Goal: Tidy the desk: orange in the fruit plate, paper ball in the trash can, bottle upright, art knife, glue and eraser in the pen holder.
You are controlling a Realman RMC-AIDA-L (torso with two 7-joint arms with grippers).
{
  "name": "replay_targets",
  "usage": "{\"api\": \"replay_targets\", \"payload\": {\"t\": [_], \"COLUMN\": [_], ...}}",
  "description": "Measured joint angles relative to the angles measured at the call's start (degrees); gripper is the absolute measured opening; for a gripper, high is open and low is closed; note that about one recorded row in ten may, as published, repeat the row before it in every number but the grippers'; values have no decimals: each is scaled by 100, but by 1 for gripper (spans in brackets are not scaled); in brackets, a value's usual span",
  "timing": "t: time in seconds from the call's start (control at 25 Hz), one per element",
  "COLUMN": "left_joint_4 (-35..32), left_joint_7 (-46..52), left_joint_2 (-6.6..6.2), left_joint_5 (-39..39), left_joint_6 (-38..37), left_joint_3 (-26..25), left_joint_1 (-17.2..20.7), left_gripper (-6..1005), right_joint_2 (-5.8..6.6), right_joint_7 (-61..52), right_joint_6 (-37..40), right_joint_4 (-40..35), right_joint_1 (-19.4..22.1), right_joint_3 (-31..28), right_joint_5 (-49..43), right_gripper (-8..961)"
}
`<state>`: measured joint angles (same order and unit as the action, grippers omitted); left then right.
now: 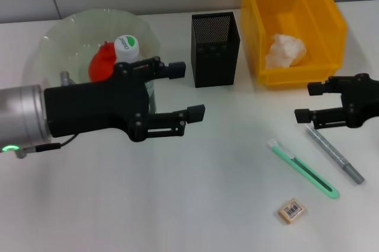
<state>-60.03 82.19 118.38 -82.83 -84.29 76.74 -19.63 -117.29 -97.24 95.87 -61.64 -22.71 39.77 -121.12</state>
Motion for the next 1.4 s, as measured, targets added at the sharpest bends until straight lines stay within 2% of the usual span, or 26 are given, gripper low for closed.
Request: {"api": "replay_targets", "payload": {"t": [0.12, 0.2, 0.44, 0.6, 0.8, 1.2, 1.4], "left_joint_4": [629, 856, 921, 977, 1059, 1089, 1090], "left_joint_7": [-242, -365, -630, -644, -650, -659, -688], "left_joint_2": [-9, -16, -16, -9, 3, 10, 10], "left_joint_5": [-33, -42, -95, -184, -197, -200, -199], "left_joint_6": [-6, -10, -17, -26, -28, -85, -91], "left_joint_3": [-82, -87, -2, -1, 22, 138, 146], "left_joint_1": [-257, -342, -274, -239, -227, -173, -173], "left_gripper": [808, 808, 808, 808, 808, 808, 808], "right_joint_2": [-27, -80, -108, -103, -123, -162, -174], "right_joint_7": [-274, -749, -1787, -2637, -2928, -3705, -3852], "right_joint_6": [-8, -6, -7, 79, 227, 314, 271], "right_joint_4": [-144, -467, -969, -1096, -1097, -1041, -1040], "right_joint_1": [-124, -349, -759, -1222, -1426, -1722, -1740], "right_joint_3": [25, 144, 726, 1335, 1726, 3010, 3219], "right_joint_5": [-236, -728, -1711, -2691, -3084, -3534, -3558], "right_gripper": [823, 823, 823, 823, 823, 823, 823]}}
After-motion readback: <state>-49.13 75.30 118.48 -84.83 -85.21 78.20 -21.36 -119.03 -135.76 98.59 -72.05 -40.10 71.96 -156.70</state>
